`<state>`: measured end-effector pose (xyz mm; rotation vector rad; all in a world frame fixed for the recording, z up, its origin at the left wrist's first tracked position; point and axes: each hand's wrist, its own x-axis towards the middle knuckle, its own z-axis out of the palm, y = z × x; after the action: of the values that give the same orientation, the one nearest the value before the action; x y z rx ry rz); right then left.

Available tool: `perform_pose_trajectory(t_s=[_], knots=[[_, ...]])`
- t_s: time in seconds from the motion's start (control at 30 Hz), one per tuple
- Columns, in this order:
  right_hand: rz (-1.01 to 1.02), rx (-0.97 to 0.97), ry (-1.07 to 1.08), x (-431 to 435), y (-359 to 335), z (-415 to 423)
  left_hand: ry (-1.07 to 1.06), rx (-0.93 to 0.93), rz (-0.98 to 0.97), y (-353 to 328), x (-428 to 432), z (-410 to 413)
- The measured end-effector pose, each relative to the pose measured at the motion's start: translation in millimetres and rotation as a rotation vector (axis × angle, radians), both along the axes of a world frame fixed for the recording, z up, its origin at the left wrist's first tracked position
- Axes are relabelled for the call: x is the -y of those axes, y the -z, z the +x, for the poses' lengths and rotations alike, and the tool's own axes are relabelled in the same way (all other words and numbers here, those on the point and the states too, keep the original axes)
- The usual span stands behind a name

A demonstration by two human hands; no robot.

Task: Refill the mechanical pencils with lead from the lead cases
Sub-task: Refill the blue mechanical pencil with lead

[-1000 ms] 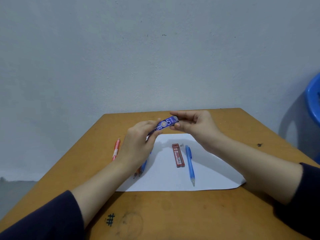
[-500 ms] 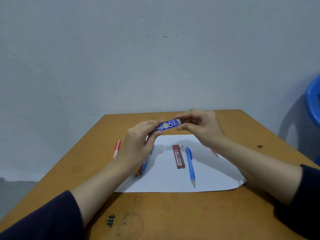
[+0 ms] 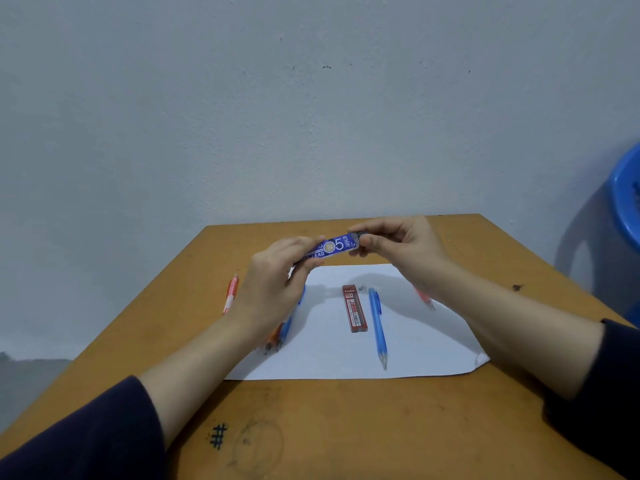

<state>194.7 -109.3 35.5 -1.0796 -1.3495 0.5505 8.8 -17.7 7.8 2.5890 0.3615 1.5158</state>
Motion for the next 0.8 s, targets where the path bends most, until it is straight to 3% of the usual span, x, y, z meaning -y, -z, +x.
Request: perform_pose_trajectory(t_s=[0.13,0.43,0.67,0.8], knots=[[-0.030,-0.216,-0.098,-3.9,5.9,-7.3,0.006,0.051,-0.052,0.3,2.9,1.4],[0.017,-0.316,-0.023,-3.6,1.3,-15.5,-0.010,0.062,-0.244,-2.6,20.0,4.4],[0.033,-0.281,0.120,-0.6,-1.8,-18.2,0.035,0.152,-0.840,-6.2,27.8,6.4],[0.042,-0.024,0.222,-1.5,2.4,-14.3,0.239,0.310,-1.320,-13.5,30.8,10.9]])
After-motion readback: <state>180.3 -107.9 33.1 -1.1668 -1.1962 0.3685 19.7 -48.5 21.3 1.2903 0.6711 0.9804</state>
